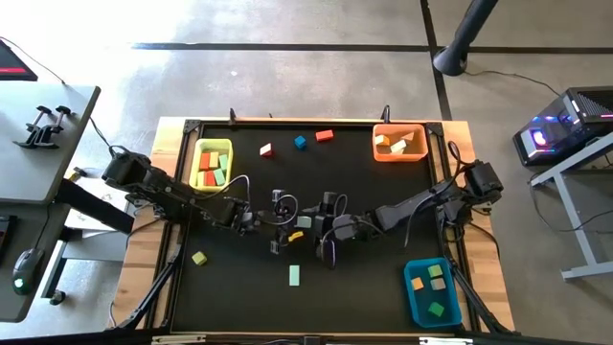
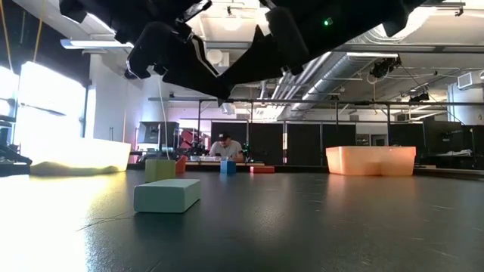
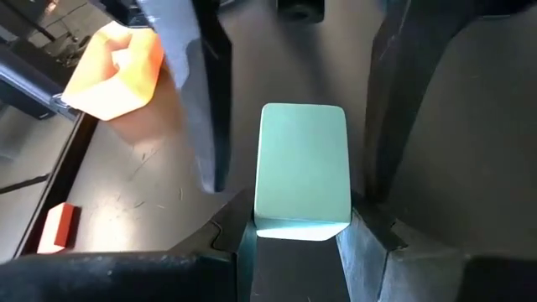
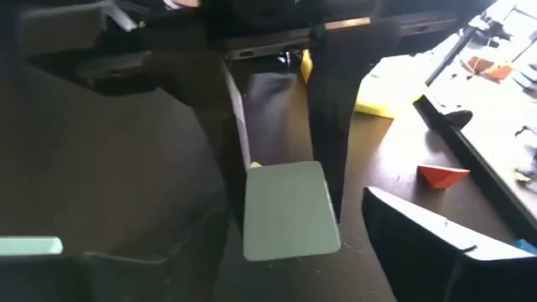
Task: Sort blocks by size
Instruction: Put the light blue triangular block into the orange bin
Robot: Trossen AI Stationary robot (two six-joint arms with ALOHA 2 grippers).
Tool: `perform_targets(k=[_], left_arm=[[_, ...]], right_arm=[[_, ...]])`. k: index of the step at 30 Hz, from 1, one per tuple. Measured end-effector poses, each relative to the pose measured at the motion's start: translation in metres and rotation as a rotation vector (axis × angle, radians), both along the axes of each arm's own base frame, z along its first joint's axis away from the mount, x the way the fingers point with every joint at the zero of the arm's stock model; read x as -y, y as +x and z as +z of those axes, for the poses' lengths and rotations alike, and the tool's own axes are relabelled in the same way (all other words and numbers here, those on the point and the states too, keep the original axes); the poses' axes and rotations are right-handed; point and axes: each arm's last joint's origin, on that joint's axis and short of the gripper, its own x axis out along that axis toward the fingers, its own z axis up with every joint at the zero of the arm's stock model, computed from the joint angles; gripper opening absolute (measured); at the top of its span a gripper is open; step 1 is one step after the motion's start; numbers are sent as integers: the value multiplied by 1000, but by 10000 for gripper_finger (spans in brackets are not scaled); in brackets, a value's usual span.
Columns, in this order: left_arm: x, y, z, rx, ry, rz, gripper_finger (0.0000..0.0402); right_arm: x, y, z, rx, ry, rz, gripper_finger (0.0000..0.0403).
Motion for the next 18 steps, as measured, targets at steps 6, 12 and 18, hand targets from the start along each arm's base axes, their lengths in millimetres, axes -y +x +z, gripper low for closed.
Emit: perform_targets(k=[6, 12, 18], left_arm=[[0, 0, 0, -1, -8, -11, 113], [-6, 1, 1, -4, -37, 43, 142], [-23, -12, -16, -166, -92, 235, 172]], right_arm=[[2, 0, 0, 2, 17, -13, 157], [7, -9, 7, -46, 7, -128, 128], [68, -59, 21, -323, -7, -540, 128]])
